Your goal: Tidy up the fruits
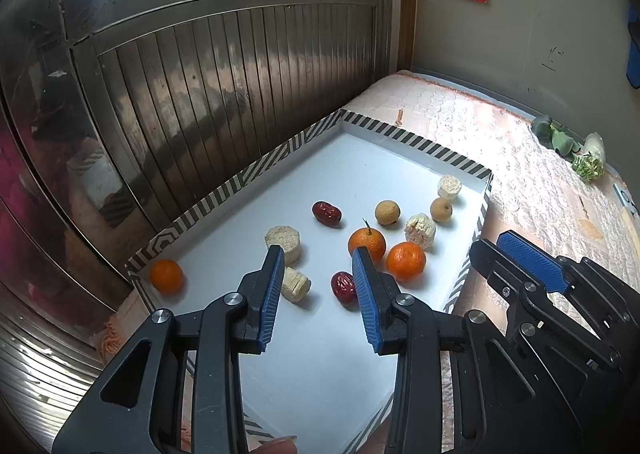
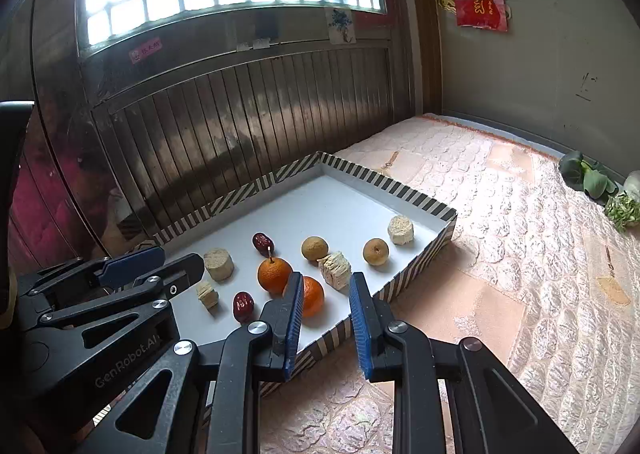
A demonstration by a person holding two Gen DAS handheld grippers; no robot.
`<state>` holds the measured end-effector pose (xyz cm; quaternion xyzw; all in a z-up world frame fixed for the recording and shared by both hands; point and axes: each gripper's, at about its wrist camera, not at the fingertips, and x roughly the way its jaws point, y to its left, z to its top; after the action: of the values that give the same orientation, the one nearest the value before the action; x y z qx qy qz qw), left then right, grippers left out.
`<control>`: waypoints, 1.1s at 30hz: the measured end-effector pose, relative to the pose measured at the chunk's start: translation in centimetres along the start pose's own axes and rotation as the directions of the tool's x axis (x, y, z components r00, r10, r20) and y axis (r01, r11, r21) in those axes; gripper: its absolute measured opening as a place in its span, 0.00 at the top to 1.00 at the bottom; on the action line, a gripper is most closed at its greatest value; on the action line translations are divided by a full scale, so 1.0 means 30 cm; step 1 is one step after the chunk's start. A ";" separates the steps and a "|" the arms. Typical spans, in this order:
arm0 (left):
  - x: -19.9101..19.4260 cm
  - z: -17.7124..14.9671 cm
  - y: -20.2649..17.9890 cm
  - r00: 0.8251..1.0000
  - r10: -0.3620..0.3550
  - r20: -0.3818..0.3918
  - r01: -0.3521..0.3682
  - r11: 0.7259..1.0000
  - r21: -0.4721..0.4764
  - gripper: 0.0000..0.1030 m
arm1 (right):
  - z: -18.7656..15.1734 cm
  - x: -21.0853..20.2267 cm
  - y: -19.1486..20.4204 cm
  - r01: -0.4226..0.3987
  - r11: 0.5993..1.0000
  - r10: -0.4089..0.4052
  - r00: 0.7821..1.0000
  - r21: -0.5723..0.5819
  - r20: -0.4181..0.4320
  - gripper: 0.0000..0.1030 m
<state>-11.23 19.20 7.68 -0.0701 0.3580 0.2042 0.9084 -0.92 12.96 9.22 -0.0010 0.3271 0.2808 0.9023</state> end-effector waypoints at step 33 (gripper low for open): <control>0.027 0.010 0.013 0.999 -0.038 -0.010 0.038 0.999 -0.029 0.66 | -0.009 0.024 -0.004 -0.008 1.000 0.008 1.000 0.012 -0.021 0.79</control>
<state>-10.67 19.89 7.37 -0.0908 0.3584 0.1917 0.9091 -0.58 13.16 8.57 0.0030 0.3382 0.2823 0.8977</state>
